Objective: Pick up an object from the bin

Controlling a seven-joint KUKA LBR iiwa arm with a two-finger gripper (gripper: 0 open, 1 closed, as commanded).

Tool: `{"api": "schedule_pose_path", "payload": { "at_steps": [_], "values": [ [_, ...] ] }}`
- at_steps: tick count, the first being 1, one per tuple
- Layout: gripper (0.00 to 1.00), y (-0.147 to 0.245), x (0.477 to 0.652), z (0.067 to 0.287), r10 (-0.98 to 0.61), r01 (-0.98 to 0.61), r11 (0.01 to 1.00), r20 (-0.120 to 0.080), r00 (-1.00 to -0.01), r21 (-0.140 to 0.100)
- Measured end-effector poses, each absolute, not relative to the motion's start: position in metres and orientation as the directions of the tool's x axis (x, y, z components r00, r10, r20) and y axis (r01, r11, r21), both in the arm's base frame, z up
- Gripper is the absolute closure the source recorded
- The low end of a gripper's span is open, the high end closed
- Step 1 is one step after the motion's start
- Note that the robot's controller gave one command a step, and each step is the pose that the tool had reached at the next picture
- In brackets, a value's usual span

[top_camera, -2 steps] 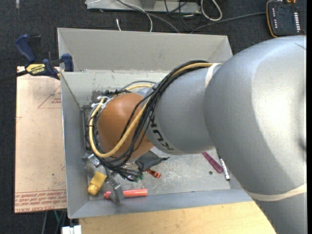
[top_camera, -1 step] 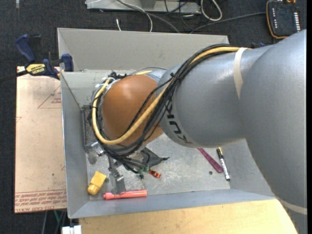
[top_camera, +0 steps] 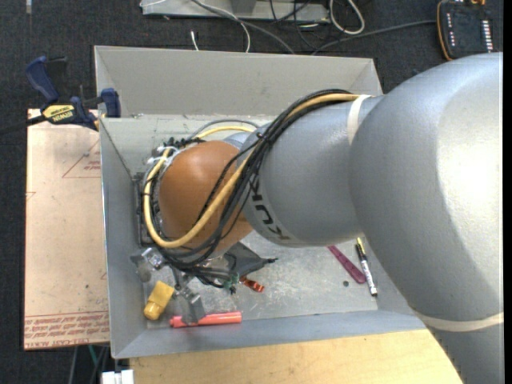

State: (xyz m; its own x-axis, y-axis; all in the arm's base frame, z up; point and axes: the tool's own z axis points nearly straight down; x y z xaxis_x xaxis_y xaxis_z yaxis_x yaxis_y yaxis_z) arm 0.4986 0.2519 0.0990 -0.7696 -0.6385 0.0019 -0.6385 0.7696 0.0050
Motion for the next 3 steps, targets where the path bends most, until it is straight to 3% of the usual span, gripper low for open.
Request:
{"api": "schedule_pose_path", "payload": {
  "at_steps": [1,2,3],
  "values": [
    [0.00,0.2470,0.5144,0.0699,-0.749,-0.749,0.662,-0.001,-0.662,-0.005],
    [1.00,0.2519,0.5082,0.0706,-0.677,-0.677,0.736,-0.004,-0.736,0.003],
    [1.00,0.2516,0.5076,0.0710,-0.654,-0.654,0.757,-0.005,-0.757,0.002]
  ]
}}
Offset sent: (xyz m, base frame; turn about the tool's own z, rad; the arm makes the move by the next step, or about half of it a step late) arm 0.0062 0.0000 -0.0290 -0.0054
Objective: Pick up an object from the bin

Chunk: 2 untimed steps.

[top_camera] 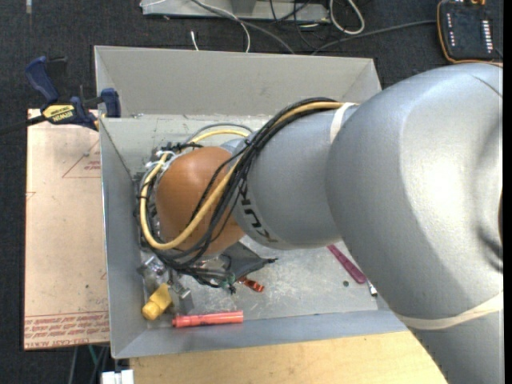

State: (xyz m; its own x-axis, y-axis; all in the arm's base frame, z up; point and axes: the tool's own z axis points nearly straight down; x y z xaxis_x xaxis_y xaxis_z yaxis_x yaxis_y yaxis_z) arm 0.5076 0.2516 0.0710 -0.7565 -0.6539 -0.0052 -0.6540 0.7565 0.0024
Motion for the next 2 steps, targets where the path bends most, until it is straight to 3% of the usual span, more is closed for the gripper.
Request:
{"api": "schedule_pose_path", "payload": {
  "at_steps": [1,2],
  "values": [
    [1.00,0.252,0.506,0.089,-0.655,-0.655,0.755,0.000,-0.755,0.005],
    [1.00,0.252,0.505,0.131,-0.654,-0.654,0.756,0.000,-0.756,0.006]
  ]
}}
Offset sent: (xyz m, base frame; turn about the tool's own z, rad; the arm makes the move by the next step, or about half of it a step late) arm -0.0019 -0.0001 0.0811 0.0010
